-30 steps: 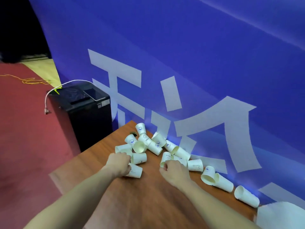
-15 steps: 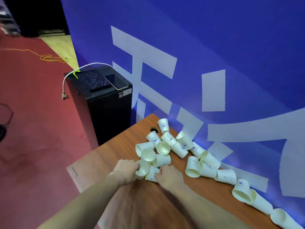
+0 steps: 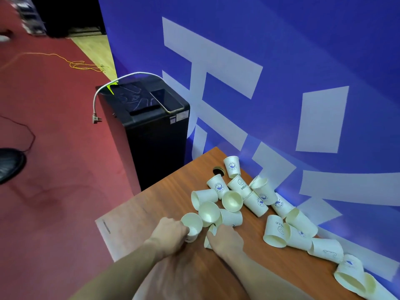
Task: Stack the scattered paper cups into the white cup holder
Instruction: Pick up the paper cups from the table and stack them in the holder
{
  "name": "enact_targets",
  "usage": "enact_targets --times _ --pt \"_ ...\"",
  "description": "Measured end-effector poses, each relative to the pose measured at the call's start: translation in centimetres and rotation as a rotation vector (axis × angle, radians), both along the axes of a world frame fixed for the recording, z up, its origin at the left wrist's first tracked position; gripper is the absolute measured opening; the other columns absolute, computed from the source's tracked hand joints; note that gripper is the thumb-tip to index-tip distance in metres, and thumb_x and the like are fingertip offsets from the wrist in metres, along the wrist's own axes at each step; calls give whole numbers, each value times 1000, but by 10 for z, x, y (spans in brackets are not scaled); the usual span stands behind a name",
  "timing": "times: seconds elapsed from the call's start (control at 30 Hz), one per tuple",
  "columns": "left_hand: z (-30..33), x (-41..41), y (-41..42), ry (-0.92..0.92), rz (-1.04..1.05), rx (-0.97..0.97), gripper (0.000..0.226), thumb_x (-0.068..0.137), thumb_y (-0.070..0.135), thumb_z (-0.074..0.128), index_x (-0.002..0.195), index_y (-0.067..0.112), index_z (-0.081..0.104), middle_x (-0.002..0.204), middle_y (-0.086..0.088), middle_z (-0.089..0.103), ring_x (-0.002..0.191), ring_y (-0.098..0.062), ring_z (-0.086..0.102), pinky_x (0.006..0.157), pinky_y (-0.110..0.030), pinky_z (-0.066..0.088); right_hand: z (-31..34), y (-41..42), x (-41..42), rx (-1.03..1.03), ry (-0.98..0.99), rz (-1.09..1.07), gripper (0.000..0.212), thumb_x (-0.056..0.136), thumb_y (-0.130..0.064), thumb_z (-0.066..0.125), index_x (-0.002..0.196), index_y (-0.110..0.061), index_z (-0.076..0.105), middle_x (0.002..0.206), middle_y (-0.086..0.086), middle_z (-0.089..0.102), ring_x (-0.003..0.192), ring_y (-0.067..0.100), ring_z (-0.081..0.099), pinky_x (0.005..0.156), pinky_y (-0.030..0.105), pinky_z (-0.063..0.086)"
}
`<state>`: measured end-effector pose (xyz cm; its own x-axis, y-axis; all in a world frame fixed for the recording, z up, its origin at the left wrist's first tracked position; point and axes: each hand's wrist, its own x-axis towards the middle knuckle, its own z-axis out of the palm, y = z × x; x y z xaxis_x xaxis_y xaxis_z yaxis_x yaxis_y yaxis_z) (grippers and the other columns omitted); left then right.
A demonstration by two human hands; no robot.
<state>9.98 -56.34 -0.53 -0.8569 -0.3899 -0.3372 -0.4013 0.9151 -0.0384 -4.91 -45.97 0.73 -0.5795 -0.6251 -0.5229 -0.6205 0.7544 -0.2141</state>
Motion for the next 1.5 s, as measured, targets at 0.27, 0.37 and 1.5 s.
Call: enact_targets --times 0.27,0.37,1.5 --pt "14 -6 8 -8 -2 -15 24 90 23 44 95 17 67 96 -7 70 84 -36 63 66 -33 39 8 20 -11 41 123 -34 25 91 -35 44 101 -20 62 110 0 65 104 23 61 73 29 41" --pt "24 -12 16 -24 -29 -21 24 87 23 44 93 17 67 96 -6 70 83 -35 64 63 -32 37 23 39 -22 73 156 -38 28 88 -33 46 109 -20 61 111 -1 63 104 22 61 71 29 40" --pt "163 -189 421 205 -718 -134 25 95 29 47 95 17 69 97 -6 68 90 -28 61 59 -29 28 143 517 -97 -242 177 -783 23 80 -38 54 69 -18 49 77 1 58 76 24 58 56 28 36"
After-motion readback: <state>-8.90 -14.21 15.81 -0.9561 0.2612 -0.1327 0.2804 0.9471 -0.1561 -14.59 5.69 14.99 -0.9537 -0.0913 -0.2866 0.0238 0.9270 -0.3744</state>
